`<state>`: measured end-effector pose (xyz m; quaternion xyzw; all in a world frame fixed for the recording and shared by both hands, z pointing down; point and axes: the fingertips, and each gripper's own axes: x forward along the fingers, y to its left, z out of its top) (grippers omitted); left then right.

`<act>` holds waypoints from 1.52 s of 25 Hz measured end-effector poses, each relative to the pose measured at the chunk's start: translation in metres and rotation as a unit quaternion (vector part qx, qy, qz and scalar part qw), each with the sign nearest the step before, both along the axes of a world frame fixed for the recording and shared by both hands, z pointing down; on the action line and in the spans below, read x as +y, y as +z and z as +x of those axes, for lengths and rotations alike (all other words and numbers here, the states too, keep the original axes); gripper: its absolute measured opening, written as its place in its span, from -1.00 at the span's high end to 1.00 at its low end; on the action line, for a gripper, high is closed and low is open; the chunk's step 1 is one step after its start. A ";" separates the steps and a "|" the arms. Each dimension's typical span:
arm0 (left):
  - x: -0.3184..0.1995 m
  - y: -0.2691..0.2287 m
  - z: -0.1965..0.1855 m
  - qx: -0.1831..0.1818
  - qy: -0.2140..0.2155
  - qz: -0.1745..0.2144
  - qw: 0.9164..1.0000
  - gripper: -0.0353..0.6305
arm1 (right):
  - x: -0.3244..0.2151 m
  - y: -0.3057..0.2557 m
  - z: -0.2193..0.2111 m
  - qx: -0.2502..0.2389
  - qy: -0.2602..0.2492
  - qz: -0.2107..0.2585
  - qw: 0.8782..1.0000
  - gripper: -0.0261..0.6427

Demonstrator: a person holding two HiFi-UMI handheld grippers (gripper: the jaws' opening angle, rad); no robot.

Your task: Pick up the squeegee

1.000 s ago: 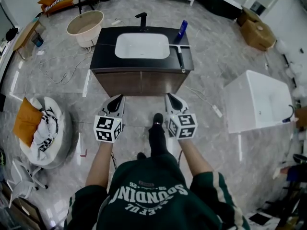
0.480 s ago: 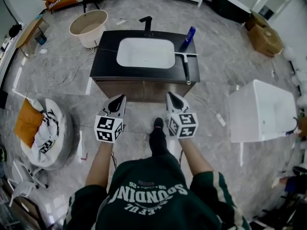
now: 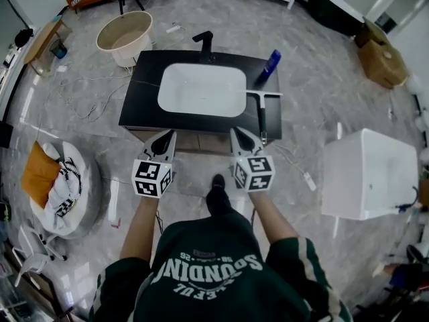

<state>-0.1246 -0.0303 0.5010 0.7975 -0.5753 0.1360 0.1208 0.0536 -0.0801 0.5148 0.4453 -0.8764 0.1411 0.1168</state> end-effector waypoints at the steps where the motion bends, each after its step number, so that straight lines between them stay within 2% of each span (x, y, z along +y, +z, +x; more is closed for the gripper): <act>1: -0.012 0.000 0.001 0.000 -0.004 -0.002 1.000 0.89 | -0.014 -0.001 0.000 0.000 -0.004 0.000 1.000 0.92; 7: -0.080 -0.010 0.012 0.000 -0.025 -0.002 1.000 0.89 | -0.085 -0.011 0.008 0.003 -0.024 0.001 1.000 0.92; 14: -0.128 -0.012 0.019 -0.013 -0.031 -0.010 0.999 0.89 | -0.140 -0.010 0.010 -0.004 -0.037 0.000 0.999 0.92; 26: -0.178 -0.015 0.014 -0.015 -0.015 0.001 1.000 0.89 | -0.177 -0.009 0.009 -0.006 -0.017 0.002 1.000 0.92; 34: -0.204 -0.015 0.012 -0.007 0.016 0.004 1.000 0.89 | -0.195 -0.016 0.010 0.003 0.007 0.008 1.000 0.92; 38: -0.213 -0.006 0.016 -0.001 0.035 -0.007 0.999 0.89 | -0.195 -0.009 0.016 0.004 0.023 -0.007 1.000 0.92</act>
